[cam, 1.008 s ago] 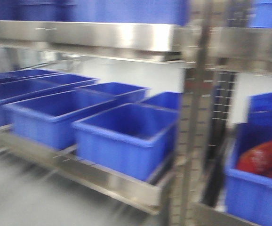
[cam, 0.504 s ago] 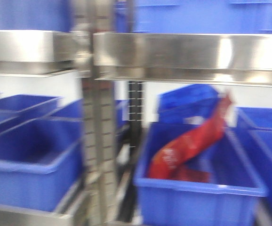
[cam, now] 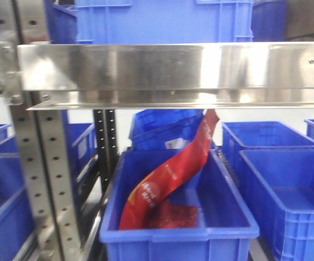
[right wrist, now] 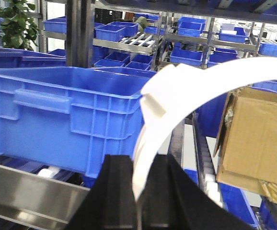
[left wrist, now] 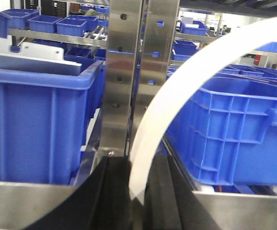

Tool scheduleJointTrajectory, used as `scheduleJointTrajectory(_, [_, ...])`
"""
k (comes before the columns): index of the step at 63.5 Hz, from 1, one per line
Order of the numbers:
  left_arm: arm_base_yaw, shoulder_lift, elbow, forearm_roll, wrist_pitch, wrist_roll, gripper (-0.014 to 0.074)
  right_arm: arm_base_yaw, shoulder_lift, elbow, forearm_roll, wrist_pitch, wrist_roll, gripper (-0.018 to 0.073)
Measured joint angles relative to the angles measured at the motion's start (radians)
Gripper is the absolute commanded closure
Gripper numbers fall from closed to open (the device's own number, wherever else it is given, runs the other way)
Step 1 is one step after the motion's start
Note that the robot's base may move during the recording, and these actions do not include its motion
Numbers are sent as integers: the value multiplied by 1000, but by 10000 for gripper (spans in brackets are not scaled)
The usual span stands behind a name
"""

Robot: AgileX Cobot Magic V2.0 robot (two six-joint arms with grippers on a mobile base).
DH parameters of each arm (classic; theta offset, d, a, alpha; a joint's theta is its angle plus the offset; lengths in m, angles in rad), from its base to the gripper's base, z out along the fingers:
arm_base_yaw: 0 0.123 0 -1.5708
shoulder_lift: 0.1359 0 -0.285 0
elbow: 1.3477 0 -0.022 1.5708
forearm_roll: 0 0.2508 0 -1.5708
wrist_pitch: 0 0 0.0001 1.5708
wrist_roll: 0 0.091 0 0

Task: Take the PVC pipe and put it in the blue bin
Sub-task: 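Drive the base past the chair to the steel shelf of blue bins, then lower the clamp into a blue bin and open both grippers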

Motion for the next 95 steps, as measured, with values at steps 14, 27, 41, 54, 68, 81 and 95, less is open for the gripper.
scheduleJointTrajectory(14, [0, 0, 0, 0, 0, 0, 707, 0, 0, 0, 0, 0, 0, 727])
scheduleJointTrajectory(27, [0, 0, 0, 0, 0, 0, 707, 0, 0, 0, 0, 0, 0, 727])
scheduleJointTrajectory(41, [0, 0, 0, 0, 0, 0, 707, 0, 0, 0, 0, 0, 0, 727])
scheduleJointTrajectory(54, [0, 0, 0, 0, 0, 0, 707, 0, 0, 0, 0, 0, 0, 727])
scheduleJointTrajectory(68, [0, 0, 0, 0, 0, 0, 707, 0, 0, 0, 0, 0, 0, 727])
scheduleJointTrajectory(81, [0, 0, 0, 0, -2, 0, 707, 0, 0, 0, 0, -47, 0, 727])
scheduleJointTrajectory(95, [-47, 78, -121, -37, 121, 0, 707, 21, 79, -44, 2, 32, 0, 727])
